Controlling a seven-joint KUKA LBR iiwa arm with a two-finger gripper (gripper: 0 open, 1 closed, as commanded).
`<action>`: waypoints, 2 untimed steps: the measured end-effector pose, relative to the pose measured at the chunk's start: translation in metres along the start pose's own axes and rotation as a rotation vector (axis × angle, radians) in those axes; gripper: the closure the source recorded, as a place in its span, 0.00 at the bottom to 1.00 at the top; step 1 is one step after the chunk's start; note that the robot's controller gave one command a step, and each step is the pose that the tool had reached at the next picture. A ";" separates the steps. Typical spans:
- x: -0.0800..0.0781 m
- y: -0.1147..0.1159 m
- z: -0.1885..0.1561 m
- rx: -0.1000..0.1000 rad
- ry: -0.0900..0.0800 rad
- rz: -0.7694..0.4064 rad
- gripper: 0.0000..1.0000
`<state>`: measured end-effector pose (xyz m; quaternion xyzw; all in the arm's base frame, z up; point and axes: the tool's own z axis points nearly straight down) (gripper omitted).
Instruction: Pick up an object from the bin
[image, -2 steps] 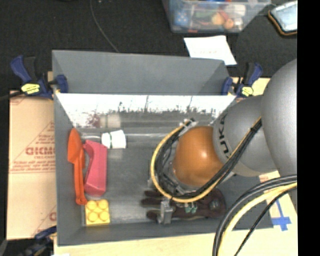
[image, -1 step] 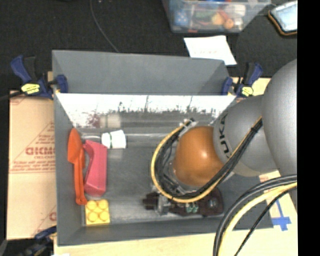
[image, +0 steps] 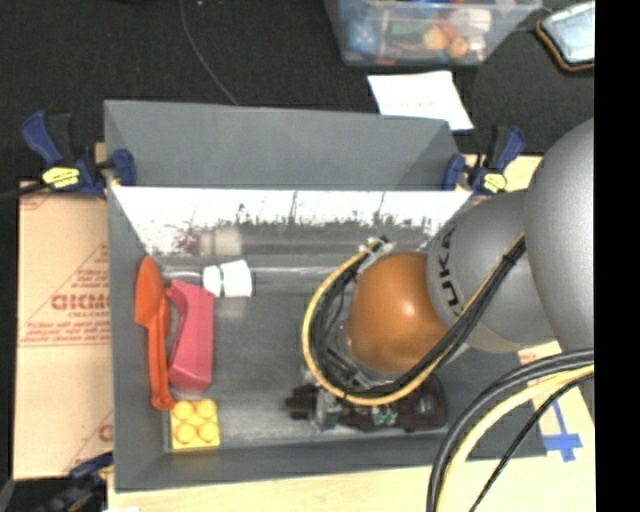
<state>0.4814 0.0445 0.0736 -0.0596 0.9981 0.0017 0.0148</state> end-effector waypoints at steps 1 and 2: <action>0.001 0.000 -0.015 0.000 0.005 0.003 1.00; -0.001 0.000 -0.043 0.001 0.000 0.005 1.00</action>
Offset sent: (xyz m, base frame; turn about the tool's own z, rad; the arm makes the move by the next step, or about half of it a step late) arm -0.0013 -0.0003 0.0214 0.0018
